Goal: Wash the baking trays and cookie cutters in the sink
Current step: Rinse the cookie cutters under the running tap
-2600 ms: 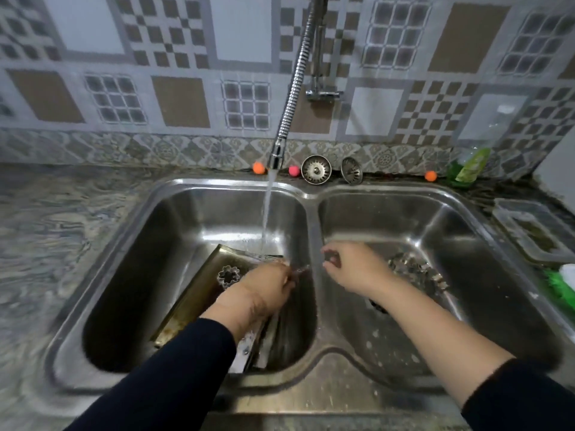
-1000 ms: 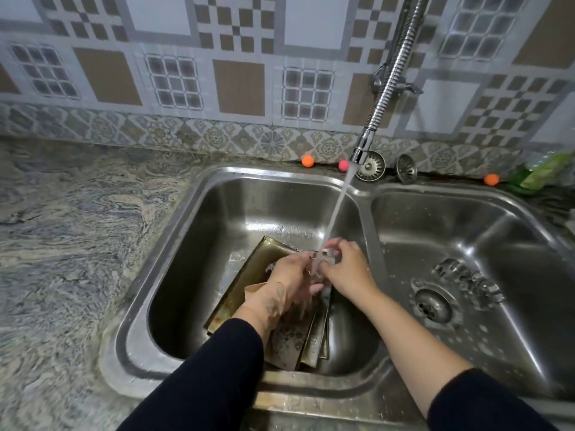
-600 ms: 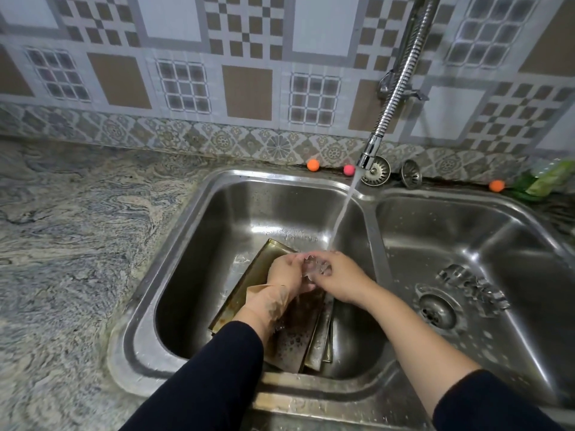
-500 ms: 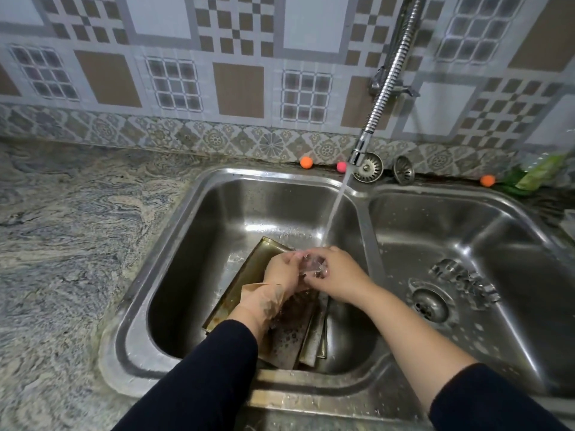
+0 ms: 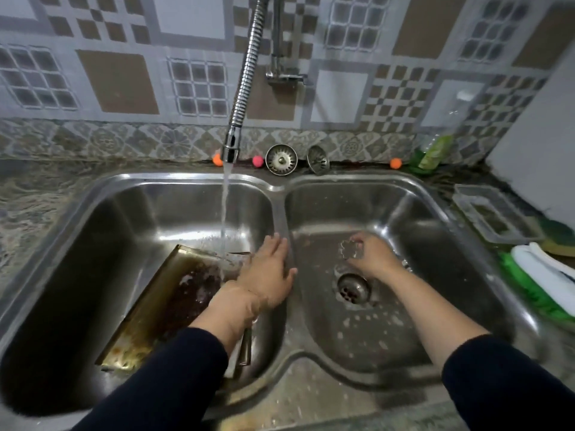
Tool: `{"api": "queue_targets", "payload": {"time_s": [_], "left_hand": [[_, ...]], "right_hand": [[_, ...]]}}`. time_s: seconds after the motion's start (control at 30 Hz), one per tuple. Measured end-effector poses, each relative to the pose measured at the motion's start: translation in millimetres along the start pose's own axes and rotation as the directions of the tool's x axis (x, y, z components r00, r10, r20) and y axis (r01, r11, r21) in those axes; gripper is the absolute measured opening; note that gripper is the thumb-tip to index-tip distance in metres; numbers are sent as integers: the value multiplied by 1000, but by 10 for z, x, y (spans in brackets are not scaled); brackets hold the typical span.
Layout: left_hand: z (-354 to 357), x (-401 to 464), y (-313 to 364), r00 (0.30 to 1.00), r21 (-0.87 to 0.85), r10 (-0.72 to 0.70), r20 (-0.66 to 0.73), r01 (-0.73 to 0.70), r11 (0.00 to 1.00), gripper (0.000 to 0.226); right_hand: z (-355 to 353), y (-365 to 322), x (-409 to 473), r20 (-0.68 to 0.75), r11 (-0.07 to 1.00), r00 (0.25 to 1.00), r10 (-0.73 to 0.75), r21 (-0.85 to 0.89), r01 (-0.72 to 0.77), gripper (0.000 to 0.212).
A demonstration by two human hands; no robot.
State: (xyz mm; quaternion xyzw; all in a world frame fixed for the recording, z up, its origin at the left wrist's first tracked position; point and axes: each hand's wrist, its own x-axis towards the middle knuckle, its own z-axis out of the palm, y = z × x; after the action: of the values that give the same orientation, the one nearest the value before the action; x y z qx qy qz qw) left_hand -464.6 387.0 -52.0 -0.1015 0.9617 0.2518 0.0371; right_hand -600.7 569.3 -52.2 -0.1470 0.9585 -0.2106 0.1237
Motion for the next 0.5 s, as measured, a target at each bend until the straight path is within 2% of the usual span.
{"api": "queue_targets", "payload": {"time_s": [0.1, 0.2, 0.27, 0.37, 0.5], "left_hand": [[103, 98, 131, 990, 230, -49, 130, 18, 973, 68], [164, 129, 223, 984, 367, -99, 145, 40, 929, 66], [183, 144, 236, 982, 437, -118, 144, 44, 898, 65], [196, 146, 230, 979, 489, -140, 149, 50, 871, 65], [204, 158, 258, 972, 493, -170, 159, 71, 867, 65]], "right_hand": [[-19, 507, 196, -11, 993, 993, 121, -9, -121, 48], [-8, 842, 442, -48, 983, 983, 179, -30, -181, 36], [35, 973, 621, -46, 978, 979, 198, -51, -200, 36], [109, 1075, 874, -63, 969, 977, 204, -128, -211, 43], [205, 1153, 1128, -128, 957, 970, 205, -182, -226, 34]]}}
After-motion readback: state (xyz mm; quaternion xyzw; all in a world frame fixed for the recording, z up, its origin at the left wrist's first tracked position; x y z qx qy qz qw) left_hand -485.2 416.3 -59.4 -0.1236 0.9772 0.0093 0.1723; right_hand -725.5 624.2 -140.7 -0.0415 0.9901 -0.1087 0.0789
